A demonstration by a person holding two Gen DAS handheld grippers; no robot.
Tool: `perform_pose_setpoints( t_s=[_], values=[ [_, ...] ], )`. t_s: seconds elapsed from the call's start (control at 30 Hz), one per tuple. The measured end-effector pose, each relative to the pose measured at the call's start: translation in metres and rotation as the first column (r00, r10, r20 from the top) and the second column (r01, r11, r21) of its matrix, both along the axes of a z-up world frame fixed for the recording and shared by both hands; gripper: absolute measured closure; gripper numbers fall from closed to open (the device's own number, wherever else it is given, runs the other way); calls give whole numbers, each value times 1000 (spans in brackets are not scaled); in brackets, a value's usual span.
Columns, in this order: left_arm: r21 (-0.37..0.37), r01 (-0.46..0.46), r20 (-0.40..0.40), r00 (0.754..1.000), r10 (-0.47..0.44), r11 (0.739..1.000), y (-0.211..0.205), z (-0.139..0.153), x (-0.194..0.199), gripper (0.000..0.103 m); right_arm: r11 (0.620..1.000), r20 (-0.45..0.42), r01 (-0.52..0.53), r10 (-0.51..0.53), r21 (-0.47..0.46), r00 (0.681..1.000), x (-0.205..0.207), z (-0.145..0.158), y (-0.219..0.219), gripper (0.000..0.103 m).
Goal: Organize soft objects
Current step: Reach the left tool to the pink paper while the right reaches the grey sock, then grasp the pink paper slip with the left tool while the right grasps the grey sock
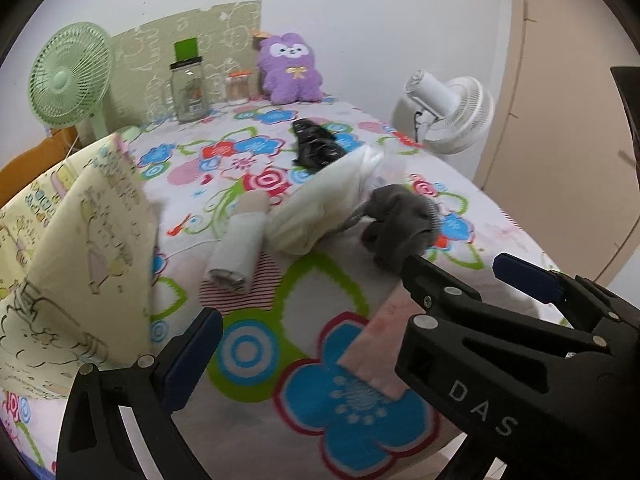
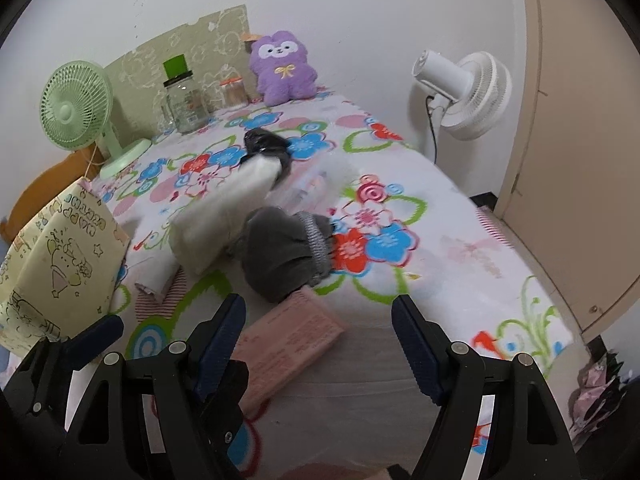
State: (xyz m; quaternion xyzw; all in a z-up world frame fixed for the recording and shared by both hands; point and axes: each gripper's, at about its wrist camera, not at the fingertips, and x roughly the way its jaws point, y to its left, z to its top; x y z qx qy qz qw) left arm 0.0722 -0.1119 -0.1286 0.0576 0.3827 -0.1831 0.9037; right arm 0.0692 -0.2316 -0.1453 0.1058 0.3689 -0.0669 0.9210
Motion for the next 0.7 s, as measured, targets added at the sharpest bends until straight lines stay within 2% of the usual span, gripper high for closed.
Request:
perform_pose_setpoints(
  t_s=[0.3,0.5,0.7],
  values=[
    [22,61,-23,998,-61,998,-31,-7,3,4,1000,-4,7,-7,0,1000,-4,-2,-25,25],
    [42,97,-54,994,-94,994,-46,-17,6,16,1000,-18,-2,2,25,1000,-3,-9,-34,24],
    [32,104,-42,994,-102,994,-49,-16,7,28,998,-27,-23,24,53,999,3,-14,-37,24]
  ],
)
